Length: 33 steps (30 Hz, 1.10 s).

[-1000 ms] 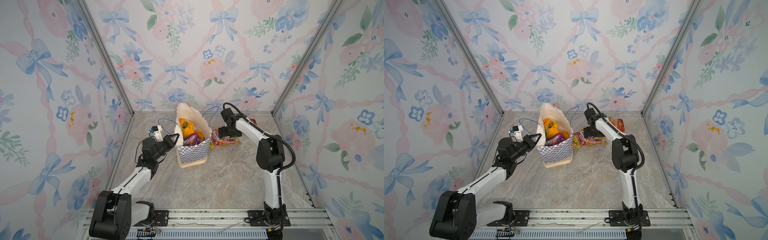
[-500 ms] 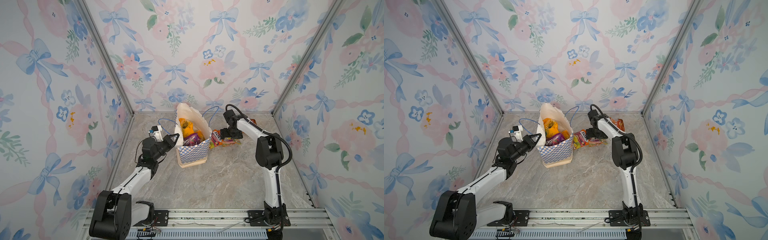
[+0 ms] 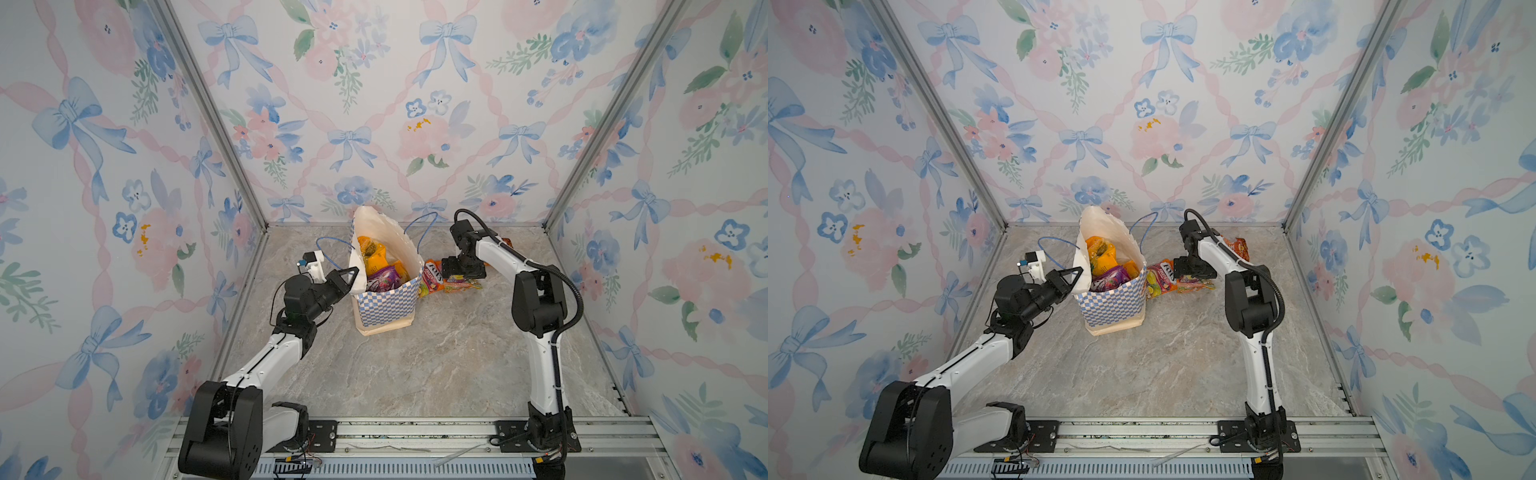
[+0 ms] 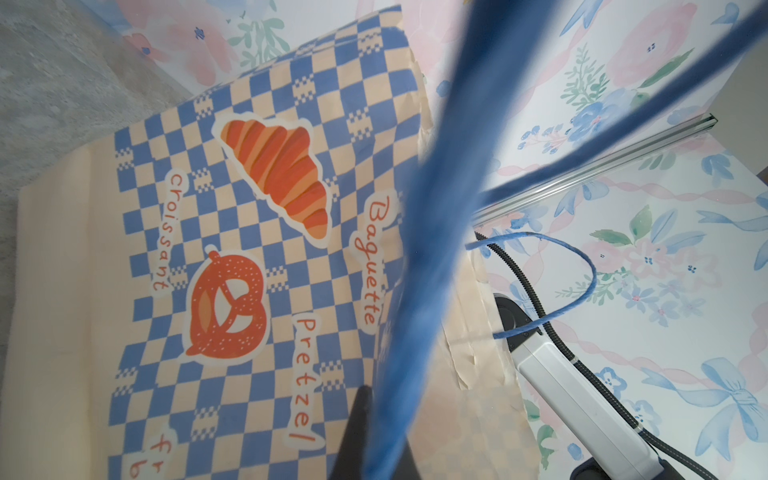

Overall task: Place the snacks into the paper bag
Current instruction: 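Lower the right gripper onto the nearer Fox's Fruits bag's top edge, then close the right gripper on the Fox's Fruits bag and lift it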

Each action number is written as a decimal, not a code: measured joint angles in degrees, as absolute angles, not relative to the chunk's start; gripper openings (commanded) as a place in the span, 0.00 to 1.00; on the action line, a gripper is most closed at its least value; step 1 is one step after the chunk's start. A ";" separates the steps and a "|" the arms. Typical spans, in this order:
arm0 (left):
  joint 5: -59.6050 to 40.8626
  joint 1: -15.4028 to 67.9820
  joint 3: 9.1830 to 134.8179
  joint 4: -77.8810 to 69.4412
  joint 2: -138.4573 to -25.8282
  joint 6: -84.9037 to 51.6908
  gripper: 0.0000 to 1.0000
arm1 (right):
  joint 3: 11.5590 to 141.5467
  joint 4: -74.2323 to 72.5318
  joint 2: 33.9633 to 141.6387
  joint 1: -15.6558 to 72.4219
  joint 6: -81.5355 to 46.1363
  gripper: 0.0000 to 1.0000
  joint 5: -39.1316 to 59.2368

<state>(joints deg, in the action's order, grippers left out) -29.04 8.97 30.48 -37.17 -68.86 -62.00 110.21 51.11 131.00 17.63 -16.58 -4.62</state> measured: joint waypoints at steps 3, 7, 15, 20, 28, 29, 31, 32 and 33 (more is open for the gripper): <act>-29.04 8.97 30.48 -37.17 -68.86 -62.00 0.00 | 110.15 50.65 131.35 17.30 -16.47 0.91 -3.38; -29.04 8.97 30.48 -37.17 -68.86 -62.00 0.00 | 109.45 49.69 131.33 16.91 -16.47 0.88 -2.07; -29.04 8.97 30.48 -37.17 -68.86 -62.00 0.00 | 108.12 47.97 131.04 16.43 -16.51 0.75 -1.50; -29.04 8.97 30.48 -37.17 -68.84 -62.00 0.00 | 106.87 46.72 130.45 16.10 -16.56 0.67 -1.72; -29.04 8.97 30.48 -37.17 -68.84 -62.00 0.00 | 104.95 44.84 129.49 15.79 -16.62 0.60 -1.63; -29.02 8.97 30.48 -37.17 -68.84 -62.00 0.00 | 104.84 44.75 129.36 15.79 -16.64 0.54 -1.56; -29.02 8.97 30.48 -37.17 -68.84 -61.98 0.00 | 104.66 44.40 129.32 15.79 -16.60 0.44 -1.26; -29.04 8.97 30.48 -37.17 -68.84 -62.00 0.00 | 104.51 44.12 129.21 15.75 -16.64 0.41 -0.93; -29.02 8.97 30.48 -37.17 -68.84 -61.98 0.00 | 104.20 43.72 128.99 15.66 -16.78 0.38 -0.45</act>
